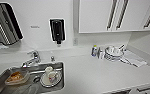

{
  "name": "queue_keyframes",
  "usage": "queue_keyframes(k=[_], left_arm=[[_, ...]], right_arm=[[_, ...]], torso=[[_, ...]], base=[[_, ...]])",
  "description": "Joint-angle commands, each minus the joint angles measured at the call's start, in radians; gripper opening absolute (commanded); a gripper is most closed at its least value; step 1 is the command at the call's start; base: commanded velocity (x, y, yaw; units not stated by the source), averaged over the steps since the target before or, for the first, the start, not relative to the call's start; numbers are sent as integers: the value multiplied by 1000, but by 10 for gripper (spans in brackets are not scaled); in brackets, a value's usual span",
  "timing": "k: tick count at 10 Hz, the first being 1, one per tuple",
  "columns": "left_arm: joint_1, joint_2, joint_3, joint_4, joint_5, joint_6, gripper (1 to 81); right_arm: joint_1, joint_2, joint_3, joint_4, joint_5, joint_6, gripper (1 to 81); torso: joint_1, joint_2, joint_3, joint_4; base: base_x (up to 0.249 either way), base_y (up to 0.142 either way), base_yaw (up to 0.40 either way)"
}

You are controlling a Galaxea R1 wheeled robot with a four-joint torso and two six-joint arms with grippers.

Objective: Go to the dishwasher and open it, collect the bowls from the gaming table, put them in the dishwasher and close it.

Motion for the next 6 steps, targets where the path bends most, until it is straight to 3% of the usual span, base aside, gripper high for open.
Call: queue_keyframes(k=[1,3,6], left_arm=[[-61,-47,31,27,14,2,811],[-61,-43,33,31,11,4,811],[-64,-32,31,36,8,5,811]], right_arm=[[163,-2,-49,9,-98,143,811],[196,19,-89,10,-99,227,811],[236,45,-109,9,-96,277,811]], torso=[[0,0,0,0],[0,0,-1,0],[0,0,-1,0]], base=[[0,0,0],[0,0,0],[0,0,0]])
